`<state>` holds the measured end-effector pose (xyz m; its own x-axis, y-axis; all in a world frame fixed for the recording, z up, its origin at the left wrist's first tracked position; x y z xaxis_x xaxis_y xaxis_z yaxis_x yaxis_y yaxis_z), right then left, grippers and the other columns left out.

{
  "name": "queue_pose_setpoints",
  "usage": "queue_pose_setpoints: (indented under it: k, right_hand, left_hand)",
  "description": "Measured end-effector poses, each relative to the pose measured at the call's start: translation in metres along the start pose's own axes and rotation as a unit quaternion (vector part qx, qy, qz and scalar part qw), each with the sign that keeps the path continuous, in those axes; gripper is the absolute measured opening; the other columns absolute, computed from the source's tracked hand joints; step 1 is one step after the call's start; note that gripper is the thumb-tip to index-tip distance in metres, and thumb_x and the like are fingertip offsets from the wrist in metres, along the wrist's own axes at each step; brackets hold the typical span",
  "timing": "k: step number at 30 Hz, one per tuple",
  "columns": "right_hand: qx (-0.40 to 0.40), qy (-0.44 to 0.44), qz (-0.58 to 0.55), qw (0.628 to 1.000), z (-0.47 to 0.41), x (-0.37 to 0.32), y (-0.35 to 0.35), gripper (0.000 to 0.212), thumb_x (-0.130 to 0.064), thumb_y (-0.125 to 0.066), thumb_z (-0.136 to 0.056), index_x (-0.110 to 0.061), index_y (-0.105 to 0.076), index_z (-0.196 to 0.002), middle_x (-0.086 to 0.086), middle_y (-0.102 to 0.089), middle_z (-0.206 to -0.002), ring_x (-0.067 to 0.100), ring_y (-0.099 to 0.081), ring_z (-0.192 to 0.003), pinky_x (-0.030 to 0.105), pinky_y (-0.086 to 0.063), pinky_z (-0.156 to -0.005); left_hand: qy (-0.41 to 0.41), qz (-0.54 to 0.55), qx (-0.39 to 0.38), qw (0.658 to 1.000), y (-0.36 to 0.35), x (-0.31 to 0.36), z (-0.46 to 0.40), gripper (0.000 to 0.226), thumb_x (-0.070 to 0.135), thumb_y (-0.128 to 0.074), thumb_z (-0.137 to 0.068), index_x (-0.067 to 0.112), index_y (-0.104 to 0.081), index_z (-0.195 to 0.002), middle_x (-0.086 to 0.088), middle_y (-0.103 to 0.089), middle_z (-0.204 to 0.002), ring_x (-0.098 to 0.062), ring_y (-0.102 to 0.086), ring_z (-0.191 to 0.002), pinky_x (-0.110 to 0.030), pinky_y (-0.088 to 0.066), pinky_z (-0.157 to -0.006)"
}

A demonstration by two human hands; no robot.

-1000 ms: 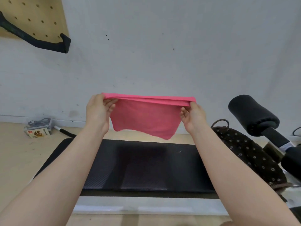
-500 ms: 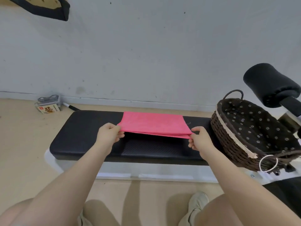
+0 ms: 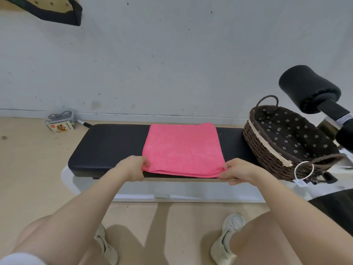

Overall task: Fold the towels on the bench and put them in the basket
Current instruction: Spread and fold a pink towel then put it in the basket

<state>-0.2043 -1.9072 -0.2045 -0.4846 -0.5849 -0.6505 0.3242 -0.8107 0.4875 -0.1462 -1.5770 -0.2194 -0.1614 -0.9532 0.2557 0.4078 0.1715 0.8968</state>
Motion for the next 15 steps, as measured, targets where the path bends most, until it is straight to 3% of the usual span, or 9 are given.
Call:
queue_pose_setpoints:
  k: [3,6,8,11,13,15]
  right_hand:
    - [-0.009,0.037,-0.016,0.999,0.005,0.012,0.001,0.018,-0.012,-0.070,-0.079,-0.014,-0.068,-0.097,-0.002,-0.072,-0.098,0.010,-0.064,-0.099,0.024,-0.051,-0.079]
    - [0.068,0.096,-0.063,0.991,0.007,0.015,0.002,0.008,-0.007,-0.067,-0.082,-0.012,-0.067,-0.087,0.001,-0.070,-0.089,0.013,-0.061,-0.089,0.031,-0.047,-0.084]
    - [0.118,0.139,-0.061,0.981,0.008,0.013,0.006,0.002,-0.004,-0.066,-0.082,-0.005,-0.067,-0.082,-0.001,-0.062,-0.096,0.013,-0.056,-0.091,0.029,-0.043,-0.084]
    - [0.121,0.190,-0.112,0.968,0.011,0.007,0.012,0.005,-0.001,-0.061,-0.073,0.003,-0.063,-0.071,-0.006,-0.058,-0.115,0.009,-0.053,-0.105,0.031,-0.039,-0.095]
    - [0.116,0.213,-0.132,0.961,0.013,0.002,0.014,0.007,-0.009,-0.049,-0.065,-0.004,-0.053,-0.061,-0.004,-0.067,-0.099,0.005,-0.057,-0.094,0.028,-0.041,-0.086]
    - [0.112,0.230,-0.148,0.955,0.013,-0.005,0.013,0.004,-0.011,-0.042,-0.060,-0.011,-0.043,-0.056,-0.010,-0.056,-0.060,0.001,-0.048,-0.059,0.023,-0.034,-0.062]
  left_hand:
    - [-0.016,-0.014,0.058,0.998,-0.002,-0.001,0.004,0.027,0.009,-0.052,-0.079,0.024,-0.062,-0.099,-0.001,-0.063,-0.107,-0.018,-0.055,-0.090,-0.028,-0.048,-0.077]
    - [-0.041,0.018,0.090,0.995,-0.001,-0.002,0.006,0.015,0.013,-0.057,-0.080,0.015,-0.068,-0.090,0.003,-0.057,-0.084,-0.018,-0.053,-0.082,-0.024,-0.041,-0.073]
    - [-0.069,0.057,0.075,0.993,-0.001,-0.002,0.006,0.005,0.014,-0.062,-0.076,0.011,-0.066,-0.073,0.003,-0.047,-0.076,-0.017,-0.046,-0.076,-0.026,-0.040,-0.075]
    - [-0.093,0.135,0.047,0.985,0.003,-0.003,0.010,0.018,0.018,-0.063,-0.068,0.017,-0.051,-0.055,0.004,-0.053,-0.099,-0.012,-0.045,-0.099,-0.027,-0.033,-0.091]
    - [-0.089,0.239,0.025,0.967,0.007,0.001,0.014,0.015,0.018,-0.058,-0.063,0.017,-0.046,-0.054,0.007,-0.060,-0.104,-0.007,-0.051,-0.102,-0.027,-0.034,-0.090]
    - [-0.087,0.330,0.013,0.940,0.011,0.007,0.017,0.010,0.018,-0.052,-0.061,0.018,-0.045,-0.053,0.006,-0.058,-0.078,-0.011,-0.051,-0.078,-0.030,-0.035,-0.077]
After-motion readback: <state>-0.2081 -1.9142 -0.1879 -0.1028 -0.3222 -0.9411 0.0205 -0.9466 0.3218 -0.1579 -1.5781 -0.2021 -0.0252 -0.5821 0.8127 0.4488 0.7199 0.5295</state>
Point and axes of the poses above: each hand's wrist, its own z-axis away from the middle knuckle, its own y-axis out of the back of the hand, x = y × z, the point moved 3 cm from there along -z, towards the middle knuckle
